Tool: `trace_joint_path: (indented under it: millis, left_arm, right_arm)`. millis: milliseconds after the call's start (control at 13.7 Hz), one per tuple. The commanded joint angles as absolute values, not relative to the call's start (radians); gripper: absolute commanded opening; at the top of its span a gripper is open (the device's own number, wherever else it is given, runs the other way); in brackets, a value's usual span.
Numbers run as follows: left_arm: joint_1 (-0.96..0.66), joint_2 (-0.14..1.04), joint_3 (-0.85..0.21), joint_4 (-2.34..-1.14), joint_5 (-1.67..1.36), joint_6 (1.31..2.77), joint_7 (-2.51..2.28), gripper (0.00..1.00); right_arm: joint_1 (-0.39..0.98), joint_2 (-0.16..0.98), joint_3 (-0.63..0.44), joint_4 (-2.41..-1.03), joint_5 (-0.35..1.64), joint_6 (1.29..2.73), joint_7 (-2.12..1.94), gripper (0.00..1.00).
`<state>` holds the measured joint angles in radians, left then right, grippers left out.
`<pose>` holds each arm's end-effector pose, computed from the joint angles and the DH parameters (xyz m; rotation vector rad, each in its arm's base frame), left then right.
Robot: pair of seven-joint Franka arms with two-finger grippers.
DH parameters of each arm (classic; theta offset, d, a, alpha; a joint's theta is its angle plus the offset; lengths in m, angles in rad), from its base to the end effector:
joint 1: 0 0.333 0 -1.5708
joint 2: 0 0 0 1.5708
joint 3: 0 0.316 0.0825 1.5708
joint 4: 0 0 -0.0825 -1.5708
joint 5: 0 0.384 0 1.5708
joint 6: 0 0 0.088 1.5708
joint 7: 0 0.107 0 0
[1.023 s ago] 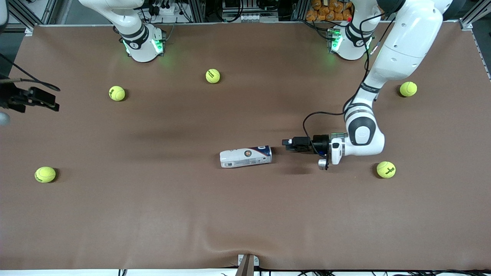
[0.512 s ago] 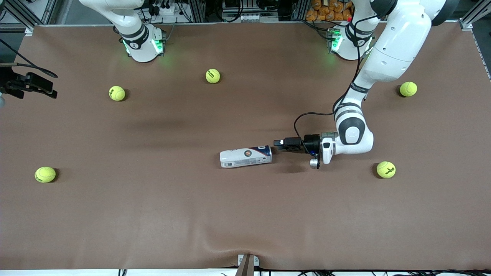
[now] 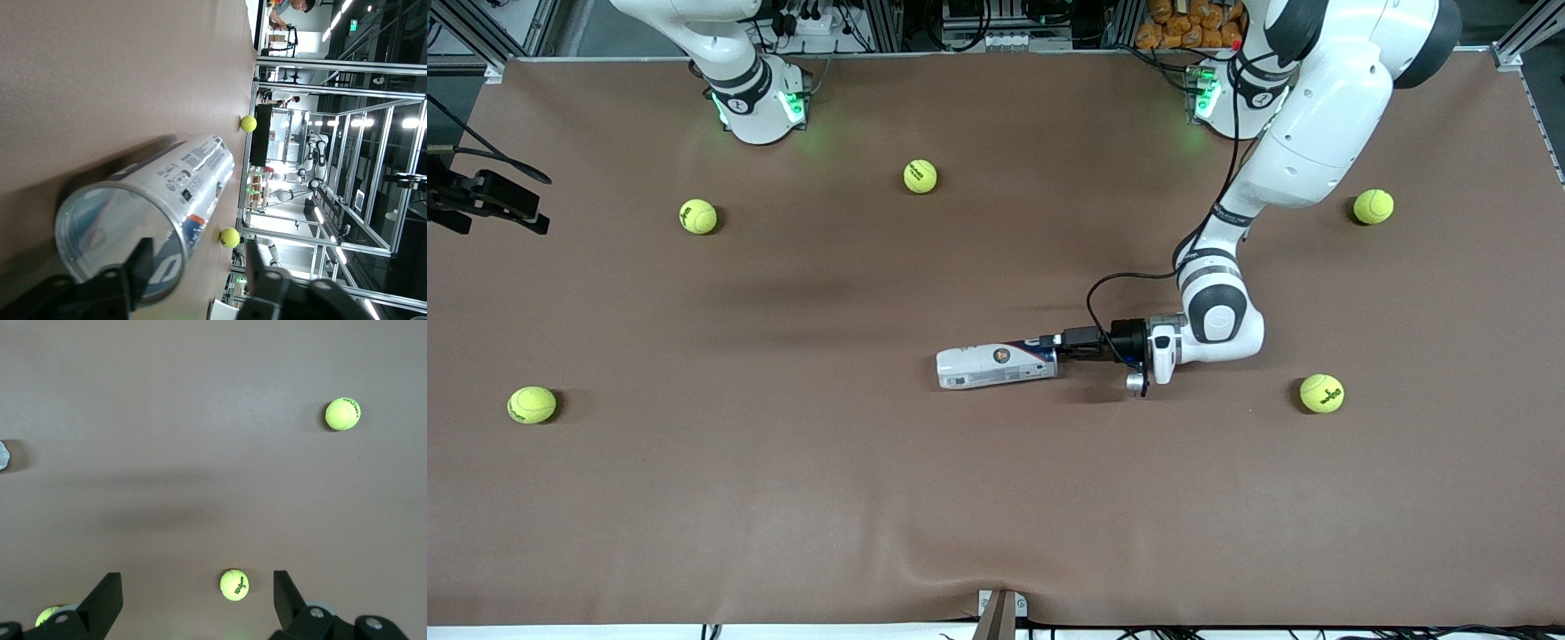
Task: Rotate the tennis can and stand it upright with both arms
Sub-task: 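Grasp the tennis can's closed end with the left gripper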
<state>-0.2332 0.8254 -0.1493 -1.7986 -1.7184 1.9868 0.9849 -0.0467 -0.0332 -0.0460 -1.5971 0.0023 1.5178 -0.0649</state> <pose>0.5572 -0.2864 0.1025 1.7532 0.0671 -0.0632 0.5360 -0.0500 0.6258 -3.1330 0.0433 0.0716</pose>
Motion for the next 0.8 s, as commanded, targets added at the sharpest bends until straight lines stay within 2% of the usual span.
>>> trace_joint_path:
  millis: [0,73,219,365,731]
  left_arm:
    - [-0.226,0.834,-0.147,-1.778,-1.73,1.996,1.014,0.0]
    - [-0.224,0.834,-0.147,-1.778,-1.729,1.996,1.014,0.0]
    - [-0.224,0.831,-0.147,-1.775,-1.727,1.996,0.999,0.0]
    - [-0.224,0.828,-0.147,-1.767,-1.727,1.994,0.996,0.0]
    - [-0.268,0.773,-0.135,-1.72,-1.666,2.008,0.805,0.0]
  right_arm:
    - [-0.094,-0.04,-0.028,-1.595,0.034,1.531,-0.052,1.0]
    - [-0.097,-0.032,-0.029,-1.595,0.038,1.566,-0.054,1.0]
    - [-0.113,-0.019,-0.029,-1.604,0.038,1.554,-0.046,1.0]
    - [-0.126,-0.009,-0.028,-1.55,0.029,1.493,-0.057,1.0]
    - [-0.118,0.006,-0.026,-1.529,0.038,1.493,-0.052,1.0]
